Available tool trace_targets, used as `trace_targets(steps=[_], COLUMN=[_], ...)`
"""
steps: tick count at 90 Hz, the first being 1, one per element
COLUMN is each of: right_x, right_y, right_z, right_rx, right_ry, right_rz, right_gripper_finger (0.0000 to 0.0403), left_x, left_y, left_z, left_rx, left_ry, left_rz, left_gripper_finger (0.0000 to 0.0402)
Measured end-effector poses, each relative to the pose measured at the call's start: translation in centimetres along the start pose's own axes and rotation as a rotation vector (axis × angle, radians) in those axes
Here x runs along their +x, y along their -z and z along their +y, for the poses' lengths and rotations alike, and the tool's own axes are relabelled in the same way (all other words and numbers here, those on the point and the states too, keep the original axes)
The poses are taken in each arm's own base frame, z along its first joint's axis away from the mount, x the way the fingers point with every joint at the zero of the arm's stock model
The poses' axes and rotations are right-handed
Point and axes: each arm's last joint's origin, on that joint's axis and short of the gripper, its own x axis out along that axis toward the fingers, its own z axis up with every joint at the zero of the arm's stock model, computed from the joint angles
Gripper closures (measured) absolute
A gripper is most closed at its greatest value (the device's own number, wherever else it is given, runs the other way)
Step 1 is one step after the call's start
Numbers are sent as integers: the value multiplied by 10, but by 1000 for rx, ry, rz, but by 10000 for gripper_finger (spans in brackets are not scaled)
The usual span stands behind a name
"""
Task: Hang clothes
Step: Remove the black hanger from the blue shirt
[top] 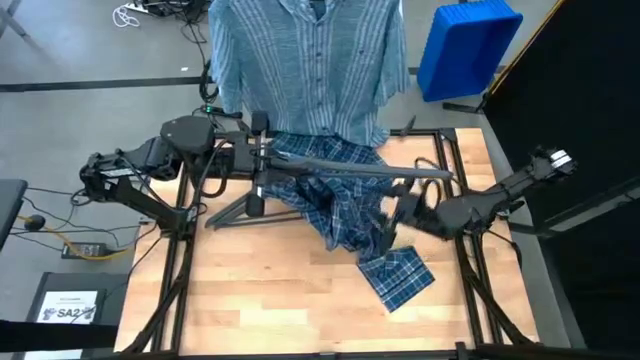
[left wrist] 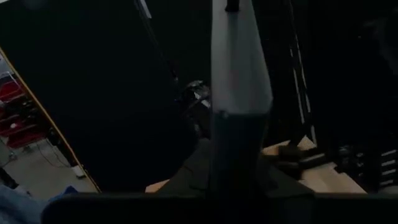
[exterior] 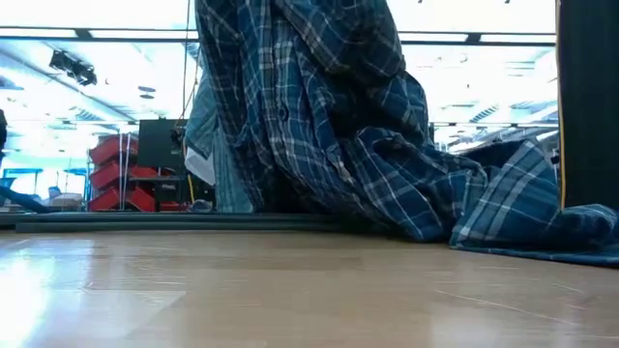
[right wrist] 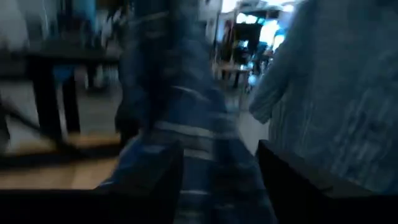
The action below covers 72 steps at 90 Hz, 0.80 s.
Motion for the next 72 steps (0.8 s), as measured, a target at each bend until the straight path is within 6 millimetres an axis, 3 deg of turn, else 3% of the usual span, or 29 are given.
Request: trace_targets(steps=[8, 19, 50, 63, 72], right_x=[0, 8, 66, 94, 112], right_y=[16, 20, 20, 20, 22], right_z=[-19, -30, -10, -8, -10], right_rx=[125, 192, 133, 129, 126], right_ry=[-100, -243, -263, -219, -188], right_rz=[-141, -259, -204, -167, -105], right_gripper_finger=[212, 187, 93, 88, 109], left_x=[0, 1, 24, 32, 33], left_y=[0, 1, 13, 16, 16], left_z=[0, 0, -6, -10, -10], left_rx=[0, 0, -15, -23, -24], left_ry=[0, 1, 23, 78, 82], left_rz=[-2, 2, 51, 45, 45], left_gripper_finger=[388, 388, 388, 388, 388])
